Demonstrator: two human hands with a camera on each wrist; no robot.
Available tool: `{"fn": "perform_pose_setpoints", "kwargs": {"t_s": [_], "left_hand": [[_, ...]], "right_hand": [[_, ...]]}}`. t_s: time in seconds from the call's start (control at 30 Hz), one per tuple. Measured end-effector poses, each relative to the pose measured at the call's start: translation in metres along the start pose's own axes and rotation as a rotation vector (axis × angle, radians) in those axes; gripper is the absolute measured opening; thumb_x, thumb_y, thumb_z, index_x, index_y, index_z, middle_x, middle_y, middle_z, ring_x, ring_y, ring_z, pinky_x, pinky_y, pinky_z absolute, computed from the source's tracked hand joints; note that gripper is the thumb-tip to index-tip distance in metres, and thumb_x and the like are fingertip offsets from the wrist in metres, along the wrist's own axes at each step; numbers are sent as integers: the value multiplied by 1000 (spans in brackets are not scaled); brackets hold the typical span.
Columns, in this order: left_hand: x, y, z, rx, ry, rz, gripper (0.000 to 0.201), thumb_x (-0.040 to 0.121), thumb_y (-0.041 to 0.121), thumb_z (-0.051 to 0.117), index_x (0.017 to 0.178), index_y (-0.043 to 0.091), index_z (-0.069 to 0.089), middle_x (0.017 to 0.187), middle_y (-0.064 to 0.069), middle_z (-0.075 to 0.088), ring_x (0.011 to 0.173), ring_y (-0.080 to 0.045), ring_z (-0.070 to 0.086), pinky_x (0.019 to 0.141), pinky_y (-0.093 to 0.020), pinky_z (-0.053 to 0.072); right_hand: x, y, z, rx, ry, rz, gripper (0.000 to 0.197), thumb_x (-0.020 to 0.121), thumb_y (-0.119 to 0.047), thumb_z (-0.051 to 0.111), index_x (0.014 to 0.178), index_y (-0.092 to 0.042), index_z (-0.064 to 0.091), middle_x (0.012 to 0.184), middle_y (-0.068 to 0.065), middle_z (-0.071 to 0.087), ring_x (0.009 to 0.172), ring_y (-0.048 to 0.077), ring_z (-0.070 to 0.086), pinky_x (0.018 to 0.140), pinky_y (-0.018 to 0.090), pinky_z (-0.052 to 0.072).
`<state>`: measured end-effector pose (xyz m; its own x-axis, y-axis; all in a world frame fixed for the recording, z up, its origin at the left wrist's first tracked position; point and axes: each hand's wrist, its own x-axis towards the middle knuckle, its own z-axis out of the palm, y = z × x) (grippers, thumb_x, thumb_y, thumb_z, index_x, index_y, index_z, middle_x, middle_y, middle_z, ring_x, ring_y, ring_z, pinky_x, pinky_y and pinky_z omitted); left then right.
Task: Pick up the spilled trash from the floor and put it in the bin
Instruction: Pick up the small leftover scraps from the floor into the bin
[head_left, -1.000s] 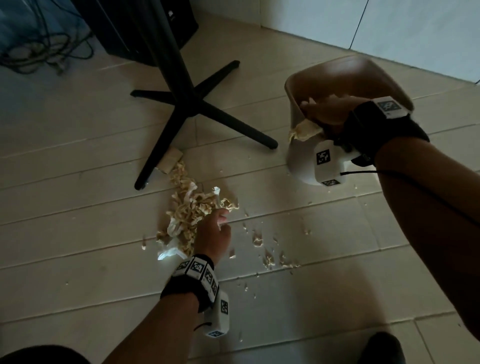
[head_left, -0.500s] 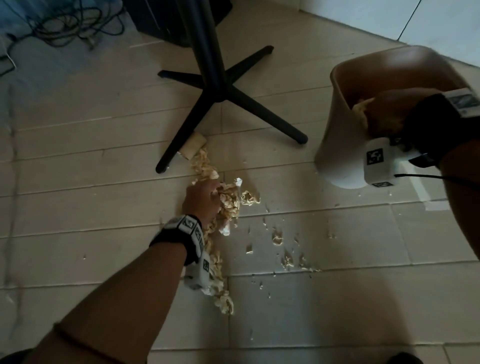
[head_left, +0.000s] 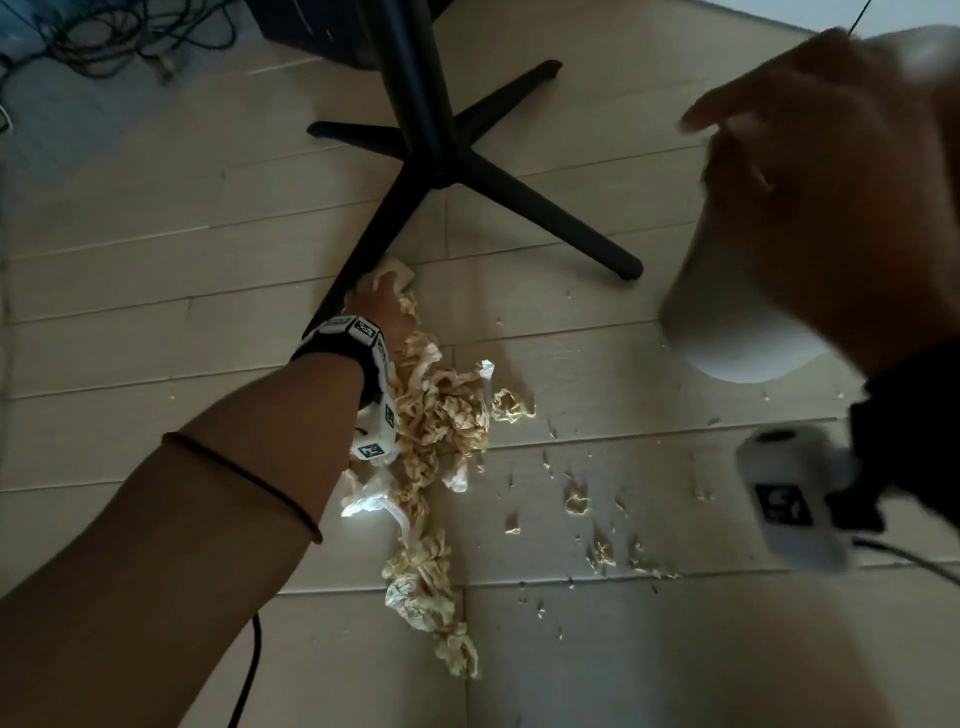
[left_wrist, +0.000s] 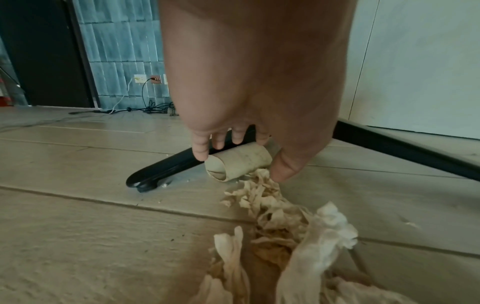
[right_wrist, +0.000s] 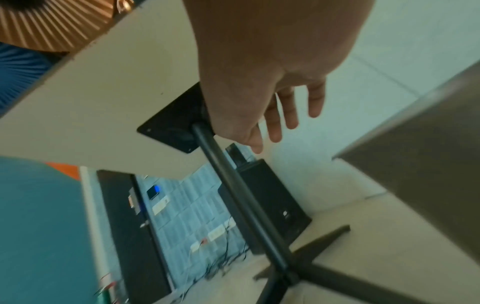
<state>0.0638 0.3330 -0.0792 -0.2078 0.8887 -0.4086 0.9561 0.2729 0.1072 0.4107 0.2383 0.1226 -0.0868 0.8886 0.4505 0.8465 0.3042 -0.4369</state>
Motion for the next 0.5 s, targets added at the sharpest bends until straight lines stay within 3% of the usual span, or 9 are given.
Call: {"fn": "perform_pose_setpoints", "kwargs": {"t_s": [0.07, 0.17, 0.27, 0.4, 0.5], "left_hand": [[5, -1, 5, 37, -19, -13, 77, 93, 35, 58, 155, 21, 14, 163, -12, 7, 146, -41, 16, 115, -50, 28], [9, 0, 7, 82, -13, -44, 85, 93, 37, 58, 156, 21, 3, 164, -9, 5, 147, -41, 12, 116, -51, 26], [11, 0, 4, 74, 29, -53, 91, 88, 41, 59, 156, 26, 2, 161, -11, 14, 145, -41, 15, 112, -53, 29], [5, 3, 0, 20, 3, -67, 82, 82, 63, 55, 151, 32, 22, 155, -10, 18, 142, -39, 19, 112, -54, 29], [-2, 8, 1, -28, -44, -57, 80, 76, 65, 58, 145, 31, 35, 151, -13, 26, 138, -41, 30, 111, -53, 34]], "right_hand": [[-19, -15, 22, 7, -115, -50, 28, 97, -20, 47, 117, -17, 66, 119, 8, 61, 112, 25, 55, 91, 33, 41], [-50, -21, 64, 42, -322, -79, 28, 98, -19, 51, 122, -19, 64, 126, 7, 58, 117, 21, 52, 99, 37, 45], [-80, -21, 105, 89, -568, -25, 36, 99, -25, 52, 135, -24, 54, 138, 4, 50, 123, 20, 49, 101, 40, 46], [-115, -21, 156, 118, -808, 30, 54, 97, -35, 54, 147, -30, 35, 153, 3, 33, 136, 24, 38, 106, 45, 43], [-131, -18, 186, 119, -918, 81, 73, 92, -40, 61, 153, -33, 21, 163, 2, 15, 147, 28, 20, 112, 52, 36]]}}
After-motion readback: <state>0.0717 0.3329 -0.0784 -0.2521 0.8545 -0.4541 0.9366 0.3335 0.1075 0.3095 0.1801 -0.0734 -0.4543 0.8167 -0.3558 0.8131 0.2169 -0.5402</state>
